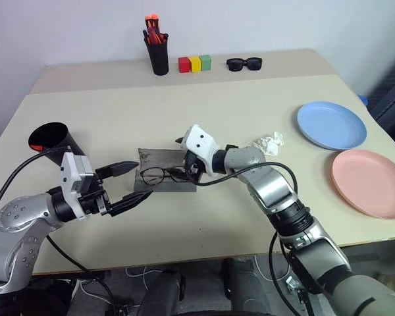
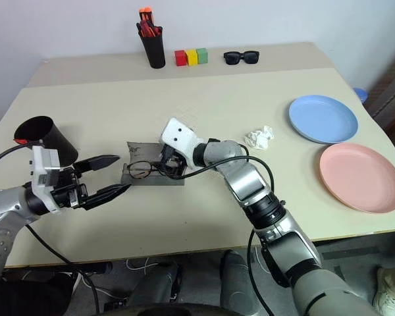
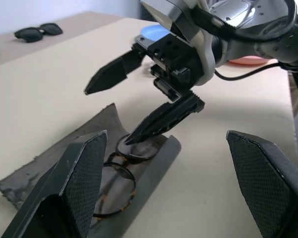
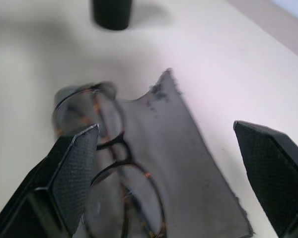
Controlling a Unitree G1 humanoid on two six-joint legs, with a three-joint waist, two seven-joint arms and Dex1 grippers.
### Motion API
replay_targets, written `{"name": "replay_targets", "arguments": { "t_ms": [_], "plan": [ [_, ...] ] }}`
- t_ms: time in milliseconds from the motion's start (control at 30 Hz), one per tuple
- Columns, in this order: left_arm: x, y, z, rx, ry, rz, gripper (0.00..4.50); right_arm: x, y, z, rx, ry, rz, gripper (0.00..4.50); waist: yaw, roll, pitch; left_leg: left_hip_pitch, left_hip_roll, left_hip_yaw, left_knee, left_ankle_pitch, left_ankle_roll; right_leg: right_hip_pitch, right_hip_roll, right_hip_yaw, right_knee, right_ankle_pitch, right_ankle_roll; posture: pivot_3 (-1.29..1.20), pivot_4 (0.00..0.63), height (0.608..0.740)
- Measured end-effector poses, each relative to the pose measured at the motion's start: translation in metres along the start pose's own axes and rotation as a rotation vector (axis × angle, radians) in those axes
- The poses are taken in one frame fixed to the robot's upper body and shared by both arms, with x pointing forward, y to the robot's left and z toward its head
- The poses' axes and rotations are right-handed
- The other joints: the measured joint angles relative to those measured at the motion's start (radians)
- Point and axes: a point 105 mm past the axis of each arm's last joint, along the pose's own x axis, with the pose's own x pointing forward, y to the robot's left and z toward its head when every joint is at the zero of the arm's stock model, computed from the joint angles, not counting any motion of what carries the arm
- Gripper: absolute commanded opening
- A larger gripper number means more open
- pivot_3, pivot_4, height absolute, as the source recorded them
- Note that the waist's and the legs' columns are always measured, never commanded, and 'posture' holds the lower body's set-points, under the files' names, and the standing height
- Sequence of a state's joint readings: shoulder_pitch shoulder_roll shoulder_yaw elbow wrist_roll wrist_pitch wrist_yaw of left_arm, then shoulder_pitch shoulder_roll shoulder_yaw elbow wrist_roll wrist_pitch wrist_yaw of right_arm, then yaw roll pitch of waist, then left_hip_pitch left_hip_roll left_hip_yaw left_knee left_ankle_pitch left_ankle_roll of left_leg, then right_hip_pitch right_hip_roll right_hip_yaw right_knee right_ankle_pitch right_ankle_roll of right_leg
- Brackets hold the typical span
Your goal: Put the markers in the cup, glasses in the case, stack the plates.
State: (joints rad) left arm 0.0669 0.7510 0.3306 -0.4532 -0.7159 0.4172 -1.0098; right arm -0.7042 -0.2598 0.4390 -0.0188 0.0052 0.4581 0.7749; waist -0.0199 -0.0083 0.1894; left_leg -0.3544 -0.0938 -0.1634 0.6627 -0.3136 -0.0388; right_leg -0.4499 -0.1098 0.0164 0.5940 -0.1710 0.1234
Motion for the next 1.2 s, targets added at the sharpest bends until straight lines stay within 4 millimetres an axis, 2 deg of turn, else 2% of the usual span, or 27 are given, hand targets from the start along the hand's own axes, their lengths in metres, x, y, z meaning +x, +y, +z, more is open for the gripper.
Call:
{"name": "replay_targets", "arguments": {
  "t_ms": [300,533,700,1200],
  "plan": [
    [-0.004,-0.013,-0.005,-0.055,0.014,-0.041,3.97,0.013,0.016,0.000,-0.118,-0.016,0.029,4.41,0.000,0.000,0.000,0.000,0.001,0.000,0.000,0.000,0.000,0.000,0.001,0.000,0.000,0.000,0.000,0.00,0.150,0.740],
    [-0.005,-0.015,-0.004,-0.057,0.016,-0.036,3.97,0.027,0.029,-0.006,-0.251,0.001,0.047,4.41,0.000,0.000,0.000,0.000,0.001,0.000,0.000,0.000,0.000,0.000,0.001,0.000,0.000,0.000,-0.001,0.00,0.150,0.740],
    [-0.007,-0.014,-0.002,-0.044,0.014,-0.021,3.97,0.028,0.028,-0.015,-0.309,0.026,0.047,4.41,0.001,0.000,0.000,0.000,0.001,0.000,0.000,0.000,0.000,0.000,0.002,0.000,0.000,0.001,-0.001,0.00,0.150,0.740],
    [-0.006,-0.011,-0.001,-0.038,0.011,-0.003,3.97,0.030,0.021,-0.007,-0.202,-0.001,0.013,4.41,0.000,0.000,0.000,0.001,0.004,0.000,0.000,-0.001,-0.003,-0.001,0.007,0.002,0.000,0.002,-0.004,0.00,0.150,0.740]
  ]
}}
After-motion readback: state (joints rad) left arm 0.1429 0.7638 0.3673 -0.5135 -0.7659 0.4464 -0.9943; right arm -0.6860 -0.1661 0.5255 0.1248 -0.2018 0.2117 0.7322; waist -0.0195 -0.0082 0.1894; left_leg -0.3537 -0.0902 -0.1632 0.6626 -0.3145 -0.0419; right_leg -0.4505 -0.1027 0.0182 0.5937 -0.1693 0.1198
